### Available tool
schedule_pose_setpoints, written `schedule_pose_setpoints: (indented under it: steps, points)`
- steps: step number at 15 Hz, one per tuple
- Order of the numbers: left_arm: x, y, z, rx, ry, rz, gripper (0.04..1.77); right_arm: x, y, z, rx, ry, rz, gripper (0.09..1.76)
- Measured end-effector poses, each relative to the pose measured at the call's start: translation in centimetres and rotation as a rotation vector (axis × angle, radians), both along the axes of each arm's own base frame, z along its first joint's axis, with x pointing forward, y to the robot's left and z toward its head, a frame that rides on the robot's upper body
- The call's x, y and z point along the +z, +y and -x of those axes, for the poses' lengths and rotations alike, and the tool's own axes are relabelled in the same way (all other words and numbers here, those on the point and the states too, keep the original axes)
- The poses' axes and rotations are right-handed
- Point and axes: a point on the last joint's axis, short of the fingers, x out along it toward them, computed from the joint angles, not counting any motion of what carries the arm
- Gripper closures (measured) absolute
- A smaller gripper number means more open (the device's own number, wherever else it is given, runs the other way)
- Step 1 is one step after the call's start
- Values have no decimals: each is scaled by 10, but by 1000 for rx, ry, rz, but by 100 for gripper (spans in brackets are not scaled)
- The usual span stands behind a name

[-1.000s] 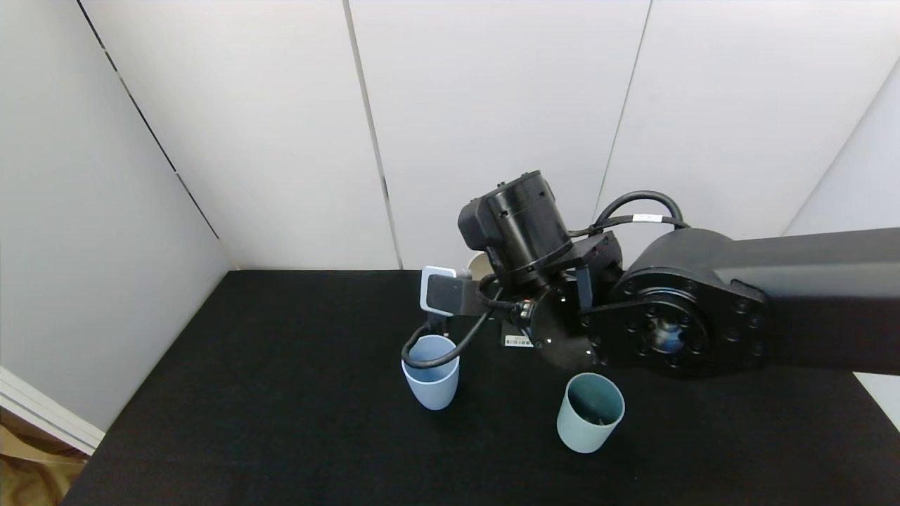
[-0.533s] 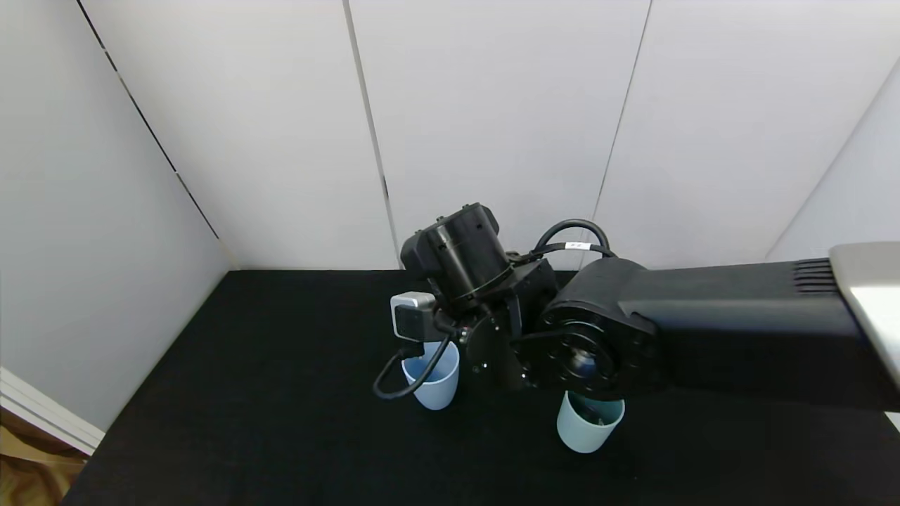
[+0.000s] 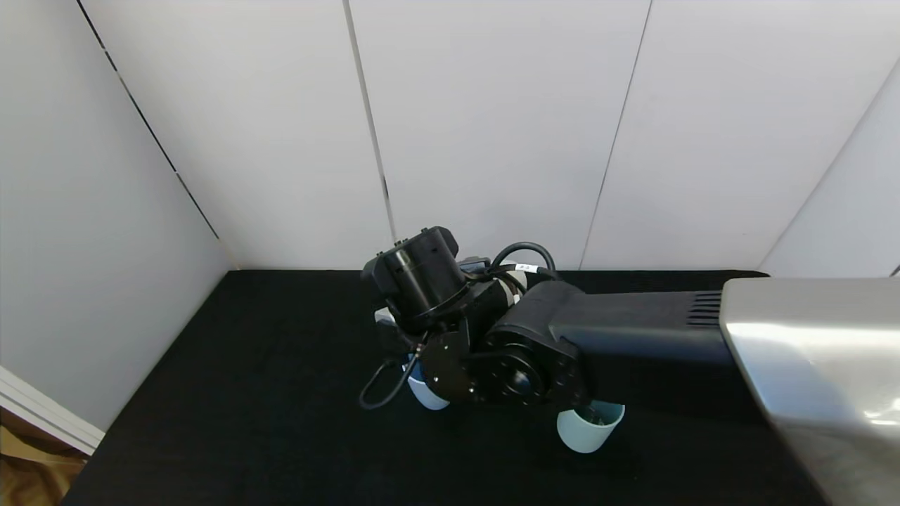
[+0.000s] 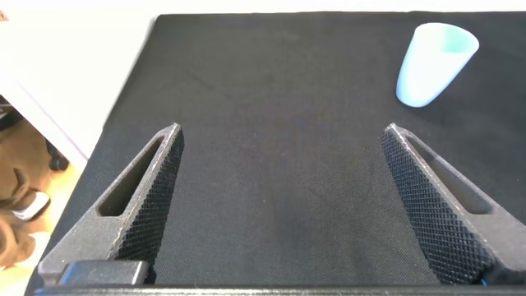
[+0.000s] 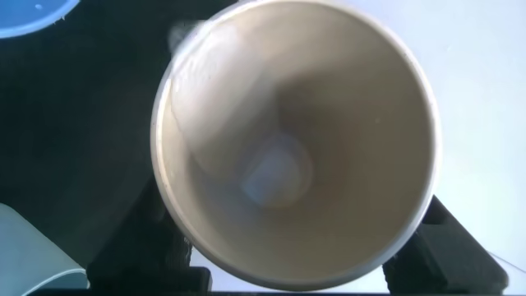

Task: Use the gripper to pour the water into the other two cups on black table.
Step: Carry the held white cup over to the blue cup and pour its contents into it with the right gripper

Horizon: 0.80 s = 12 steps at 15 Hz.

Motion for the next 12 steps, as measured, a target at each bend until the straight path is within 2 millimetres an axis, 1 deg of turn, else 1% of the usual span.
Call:
schedule_pose_setpoints:
  steps: [4, 7, 12]
  points:
    - [0, 0, 0, 0, 0, 1, 9, -14, 13, 4, -23, -14, 47, 60]
    - [0, 0, 0, 0, 0, 1, 9, -25, 18, 5, -31, -13, 99, 60]
    - [0, 0, 0, 0, 0, 1, 9, -31, 23, 2, -17, -13, 160, 60]
